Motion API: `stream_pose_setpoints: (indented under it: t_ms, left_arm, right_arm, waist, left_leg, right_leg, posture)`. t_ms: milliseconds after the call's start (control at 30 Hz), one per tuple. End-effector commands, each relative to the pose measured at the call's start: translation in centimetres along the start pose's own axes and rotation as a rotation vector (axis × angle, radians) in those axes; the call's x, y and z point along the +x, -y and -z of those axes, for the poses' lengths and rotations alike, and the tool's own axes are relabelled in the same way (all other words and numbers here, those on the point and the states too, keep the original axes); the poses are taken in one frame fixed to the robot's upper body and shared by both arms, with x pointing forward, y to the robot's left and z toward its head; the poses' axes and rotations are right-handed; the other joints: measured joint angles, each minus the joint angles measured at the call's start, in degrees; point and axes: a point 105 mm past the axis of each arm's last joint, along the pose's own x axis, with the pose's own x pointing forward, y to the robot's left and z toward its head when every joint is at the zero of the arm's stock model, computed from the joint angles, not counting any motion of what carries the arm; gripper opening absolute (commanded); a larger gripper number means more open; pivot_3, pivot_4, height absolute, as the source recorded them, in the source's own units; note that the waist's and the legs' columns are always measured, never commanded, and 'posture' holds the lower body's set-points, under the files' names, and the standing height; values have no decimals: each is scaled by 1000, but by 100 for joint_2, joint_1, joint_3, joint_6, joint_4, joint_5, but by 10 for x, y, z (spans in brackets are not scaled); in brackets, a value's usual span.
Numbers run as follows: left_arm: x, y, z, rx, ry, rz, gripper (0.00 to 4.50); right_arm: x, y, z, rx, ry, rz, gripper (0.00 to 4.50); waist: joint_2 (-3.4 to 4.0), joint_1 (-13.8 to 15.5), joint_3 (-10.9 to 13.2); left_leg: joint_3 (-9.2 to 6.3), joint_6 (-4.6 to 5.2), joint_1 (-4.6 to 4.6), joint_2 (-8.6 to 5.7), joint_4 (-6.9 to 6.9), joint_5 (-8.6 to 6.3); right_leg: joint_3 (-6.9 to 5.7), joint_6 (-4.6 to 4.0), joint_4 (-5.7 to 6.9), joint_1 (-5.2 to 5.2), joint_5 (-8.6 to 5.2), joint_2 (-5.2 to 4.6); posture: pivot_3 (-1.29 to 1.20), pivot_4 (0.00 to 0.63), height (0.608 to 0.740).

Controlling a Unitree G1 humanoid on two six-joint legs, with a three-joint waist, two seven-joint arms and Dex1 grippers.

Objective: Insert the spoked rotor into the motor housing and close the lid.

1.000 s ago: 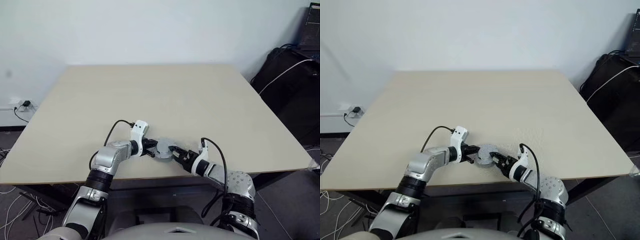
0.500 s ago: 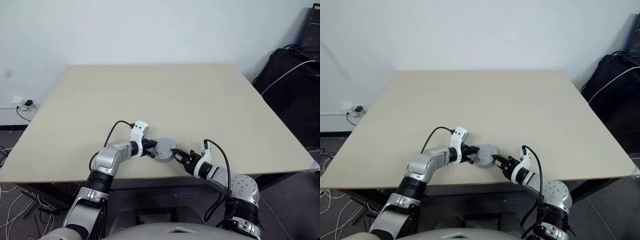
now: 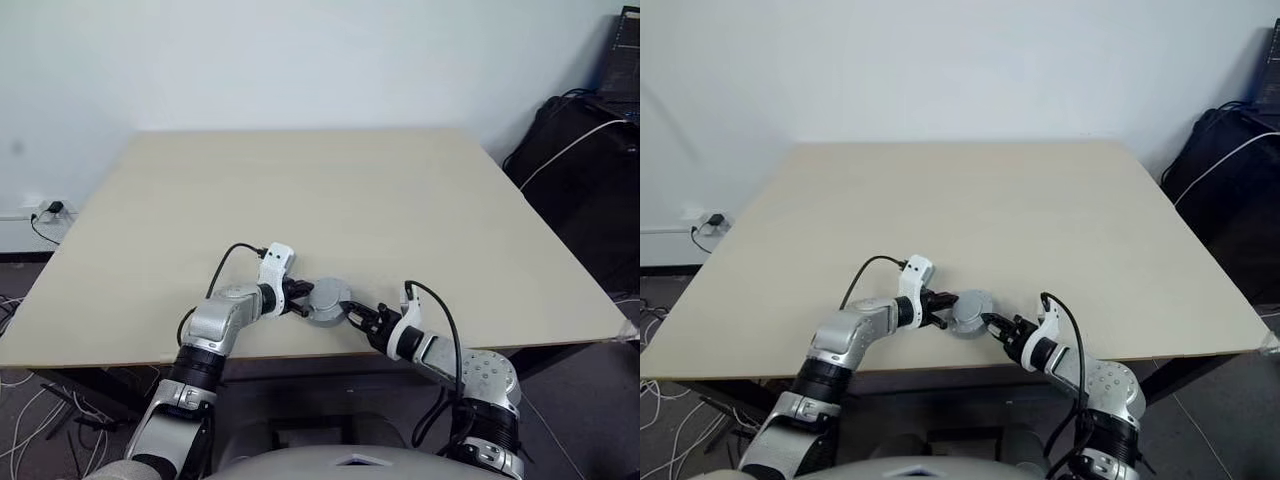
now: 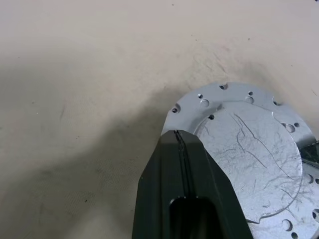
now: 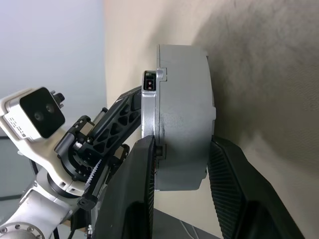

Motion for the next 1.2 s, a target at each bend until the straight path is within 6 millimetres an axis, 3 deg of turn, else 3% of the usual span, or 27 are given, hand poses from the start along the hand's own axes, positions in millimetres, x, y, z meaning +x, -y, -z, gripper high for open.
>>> stream_pose_setpoints:
  t_ms: [33, 200, 300, 467, 633, 700, 967, 1067, 1200]
  left_arm:
    - [-5, 13, -25, -14, 153, 4, 0]
    - [-34, -5, -58, 22, 431, -212, 0]
    - [-51, -11, -64, 30, 526, -309, 0]
    - [-64, -8, -49, -61, 559, -285, 0]
    - [-70, 8, -26, -399, 591, -61, 0]
    - [-72, 9, -21, -505, 607, -32, 0]
    - [-76, 30, -5, -634, 655, 60, 0]
    - [-81, 45, -5, -763, 681, 204, 609]
    - [-86, 54, -5, -895, 716, 315, 1903]
  right_arm:
    - [8, -13, 10, -13, -43, -44, 1201]
    - [7, -13, 10, 4, -32, -54, 1201]
    - [7, -16, 7, 25, -7, -83, 1201]
    - [5, -38, -4, 49, 57, -214, 1201]
    - [2, -75, -14, 58, 109, -406, 1201]
    - [1, -81, -15, 61, 113, -435, 1200]
    - [5, -92, -19, 66, 117, -469, 1200]
    - [7, -95, -20, 58, 110, -471, 1200]
    - [9, -98, -21, 46, 100, -474, 1200]
  waist:
    - [-3, -6, 5]
    - [-8, -9, 9]
    - [-5, -9, 10]
    - [-6, 10, 16]
    - [-6, 12, 20]
    - [-10, 4, 25]
    - [-8, -4, 26]
    - [-7, -8, 27]
    - [-5, -7, 28]
  left_leg:
    - [0, 0, -1, 1, 0, 0]
    - [0, 0, -17, 5, 0, 0]
    - [0, -1, -18, 6, -3, 0]
    - [-1, -1, -32, 3, -4, 0]
    - [0, 3, -65, 1, -1, -2]
    - [0, 4, -71, 1, -1, -3]
    - [4, 4, -70, -1, 0, -2]
    - [3, 4, -70, 1, 0, -3]
    - [3, 4, -73, 3, 0, -3]
  right_leg:
    - [0, -3, 0, -3, 2, 0]
    - [0, -21, 1, -20, 14, 1]
    - [-1, -23, 0, -22, 13, 2]
    - [-4, -23, -4, -33, 12, 2]
    - [-4, -19, -7, -64, 14, -2]
    - [-4, -16, -5, -70, 13, -2]
    - [0, -7, -3, -71, 5, 2]
    - [-1, -8, -4, -73, 5, 2]
    - [-1, -7, -3, -77, 3, 2]
  posture:
    - [0, 0, 740]
    - [0, 0, 740]
    - [0, 0, 740]
    - [0, 0, 740]
    - [0, 0, 740]
    - [0, 0, 740]
    - [0, 0, 740]
    - [0, 0, 740]
    - [0, 0, 740]
